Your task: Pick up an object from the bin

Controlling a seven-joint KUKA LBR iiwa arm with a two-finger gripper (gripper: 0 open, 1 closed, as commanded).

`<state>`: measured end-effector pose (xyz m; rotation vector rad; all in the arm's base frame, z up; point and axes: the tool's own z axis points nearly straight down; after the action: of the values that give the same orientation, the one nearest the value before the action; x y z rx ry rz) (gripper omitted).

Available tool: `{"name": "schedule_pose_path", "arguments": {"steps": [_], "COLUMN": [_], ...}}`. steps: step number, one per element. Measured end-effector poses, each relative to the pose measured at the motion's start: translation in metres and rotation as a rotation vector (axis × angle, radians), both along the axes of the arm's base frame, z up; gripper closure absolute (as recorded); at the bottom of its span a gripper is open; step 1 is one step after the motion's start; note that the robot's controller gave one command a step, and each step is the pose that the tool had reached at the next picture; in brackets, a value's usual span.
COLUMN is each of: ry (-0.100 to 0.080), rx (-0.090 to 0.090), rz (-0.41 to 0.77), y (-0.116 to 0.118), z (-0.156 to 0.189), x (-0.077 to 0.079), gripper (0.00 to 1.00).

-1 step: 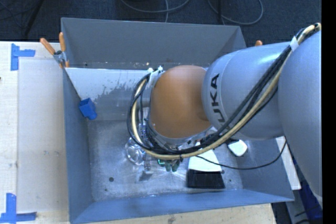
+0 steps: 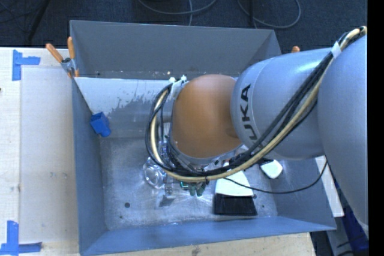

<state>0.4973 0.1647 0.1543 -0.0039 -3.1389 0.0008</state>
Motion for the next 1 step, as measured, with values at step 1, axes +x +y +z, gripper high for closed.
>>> {"name": "schedule_pose_path", "arguments": {"steps": [1], "ry": [-0.010], "rx": [0.006], "rz": [0.031], "y": [-0.0289], "z": [-0.0304], "x": [0.0305], "gripper": [0.00]}}
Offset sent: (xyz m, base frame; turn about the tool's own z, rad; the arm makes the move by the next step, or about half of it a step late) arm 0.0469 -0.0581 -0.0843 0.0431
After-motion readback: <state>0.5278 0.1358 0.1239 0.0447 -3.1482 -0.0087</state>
